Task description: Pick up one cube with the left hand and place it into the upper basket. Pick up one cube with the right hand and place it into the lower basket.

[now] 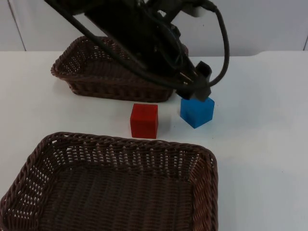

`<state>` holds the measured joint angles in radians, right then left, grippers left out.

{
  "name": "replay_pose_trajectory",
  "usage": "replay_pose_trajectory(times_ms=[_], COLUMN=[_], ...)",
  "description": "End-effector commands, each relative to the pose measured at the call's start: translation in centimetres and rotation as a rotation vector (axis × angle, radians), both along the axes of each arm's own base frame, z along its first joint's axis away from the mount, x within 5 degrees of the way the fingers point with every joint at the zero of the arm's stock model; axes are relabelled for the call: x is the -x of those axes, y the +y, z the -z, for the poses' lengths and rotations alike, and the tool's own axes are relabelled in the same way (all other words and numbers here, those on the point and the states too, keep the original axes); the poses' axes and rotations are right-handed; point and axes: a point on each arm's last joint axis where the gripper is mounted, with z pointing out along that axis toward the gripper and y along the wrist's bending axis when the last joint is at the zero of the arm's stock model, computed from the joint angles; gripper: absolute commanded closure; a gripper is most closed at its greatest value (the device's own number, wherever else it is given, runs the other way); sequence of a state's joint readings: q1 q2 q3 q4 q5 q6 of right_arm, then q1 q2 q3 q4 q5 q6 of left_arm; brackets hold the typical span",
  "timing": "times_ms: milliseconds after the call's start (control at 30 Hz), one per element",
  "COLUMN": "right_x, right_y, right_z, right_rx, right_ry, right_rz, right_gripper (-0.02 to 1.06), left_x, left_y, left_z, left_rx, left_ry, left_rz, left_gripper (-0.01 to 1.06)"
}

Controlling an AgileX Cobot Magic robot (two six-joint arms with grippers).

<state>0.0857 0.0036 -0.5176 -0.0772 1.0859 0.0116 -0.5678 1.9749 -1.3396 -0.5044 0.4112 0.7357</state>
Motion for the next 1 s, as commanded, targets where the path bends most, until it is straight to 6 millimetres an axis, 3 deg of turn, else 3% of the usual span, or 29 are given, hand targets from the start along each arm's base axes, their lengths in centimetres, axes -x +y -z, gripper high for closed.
replay_pose_trajectory(times_ms=[0,167,467,967], right_x=[0.0,0.0,0.0,0.0], right_y=[0.0,0.0,0.0,0.0], right_z=[0.0,0.0,0.0,0.0], right_rx=[0.005,0.005,0.003,0.003], right_ry=[-0.010,-0.010,-0.010,-0.010], right_rz=[0.008,0.008,0.007,0.007], right_gripper=[-0.01,-0.01,-0.01,-0.01], left_x=[0.0,0.2,-0.8,-1.7], left_y=[-0.8,-2.3,-3.6,-3.9], left_z=[0.0,1.6,4.0,6.4], left_rx=[0.023,-0.009,0.002,0.007], left_ry=[-0.006,-0.036,-0.019,-0.043], left_rz=[0.010,0.077,0.050,0.001], left_gripper=[0.00,0.00,0.00,0.00])
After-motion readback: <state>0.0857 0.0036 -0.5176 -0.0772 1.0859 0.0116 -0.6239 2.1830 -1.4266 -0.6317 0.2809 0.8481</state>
